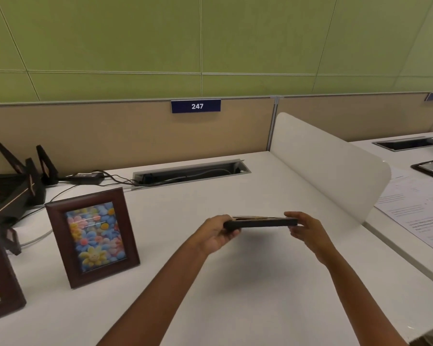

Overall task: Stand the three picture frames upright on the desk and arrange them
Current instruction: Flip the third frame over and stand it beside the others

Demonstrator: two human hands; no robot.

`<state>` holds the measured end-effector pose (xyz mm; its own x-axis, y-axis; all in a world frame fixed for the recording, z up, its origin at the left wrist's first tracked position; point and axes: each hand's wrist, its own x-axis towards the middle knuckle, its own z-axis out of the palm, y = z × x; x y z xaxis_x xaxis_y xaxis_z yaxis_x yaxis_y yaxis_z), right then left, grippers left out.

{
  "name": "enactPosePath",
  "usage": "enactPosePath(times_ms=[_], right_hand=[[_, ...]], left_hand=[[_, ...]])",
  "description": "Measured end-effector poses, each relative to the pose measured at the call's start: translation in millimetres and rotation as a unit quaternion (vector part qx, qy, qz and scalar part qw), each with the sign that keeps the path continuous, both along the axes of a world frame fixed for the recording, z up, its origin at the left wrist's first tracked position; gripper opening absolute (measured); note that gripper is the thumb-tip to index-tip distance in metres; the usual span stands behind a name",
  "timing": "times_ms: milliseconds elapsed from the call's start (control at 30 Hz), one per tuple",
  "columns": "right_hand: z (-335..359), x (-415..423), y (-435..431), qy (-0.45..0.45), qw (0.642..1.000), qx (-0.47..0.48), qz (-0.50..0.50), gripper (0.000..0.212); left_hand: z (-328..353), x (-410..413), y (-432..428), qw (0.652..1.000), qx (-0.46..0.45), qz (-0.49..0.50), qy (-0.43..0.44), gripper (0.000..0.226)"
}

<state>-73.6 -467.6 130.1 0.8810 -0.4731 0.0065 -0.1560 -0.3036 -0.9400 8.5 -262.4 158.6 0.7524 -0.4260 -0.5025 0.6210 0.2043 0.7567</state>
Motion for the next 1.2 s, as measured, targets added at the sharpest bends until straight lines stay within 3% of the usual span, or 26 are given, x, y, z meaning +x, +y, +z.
enactPosePath(times_ms=[100,200,333,433,533,633,967,1200], right_hand=[[-9,9,12,-0.005,0.988,-0.147,0.046,0.025],[-9,14,31,-0.042,0.983,-0.163,0.068,0.018],[-5,22,51,-0.112,0.989,-0.077,0.055,0.022],[-4,30,63,-0.136,0.989,0.029,0.050,0.022],[-5,39,74,-0.128,0.979,0.137,0.074,0.021],[-7,49,85,-0.101,0.969,0.201,0.102,0.016],[-20,76,109,-0.029,0.941,0.288,0.177,0.020],[-23,93,113,-0.008,0.933,0.294,0.209,0.023]], left_hand=[[14,6,17,1.000,-0.005,-0.016,0.015,0.016],[27,11,34,0.999,-0.012,-0.048,0.011,0.013],[28,20,52,0.999,-0.011,-0.042,-0.015,0.032],[12,25,60,0.989,0.102,-0.035,-0.098,0.046],[-12,27,64,0.961,0.219,-0.006,-0.167,0.046],[-31,25,65,0.944,0.268,-0.001,-0.194,0.048],[-49,39,81,0.977,0.154,0.057,-0.135,0.052],[-55,46,86,0.985,0.086,0.083,-0.121,0.056]])
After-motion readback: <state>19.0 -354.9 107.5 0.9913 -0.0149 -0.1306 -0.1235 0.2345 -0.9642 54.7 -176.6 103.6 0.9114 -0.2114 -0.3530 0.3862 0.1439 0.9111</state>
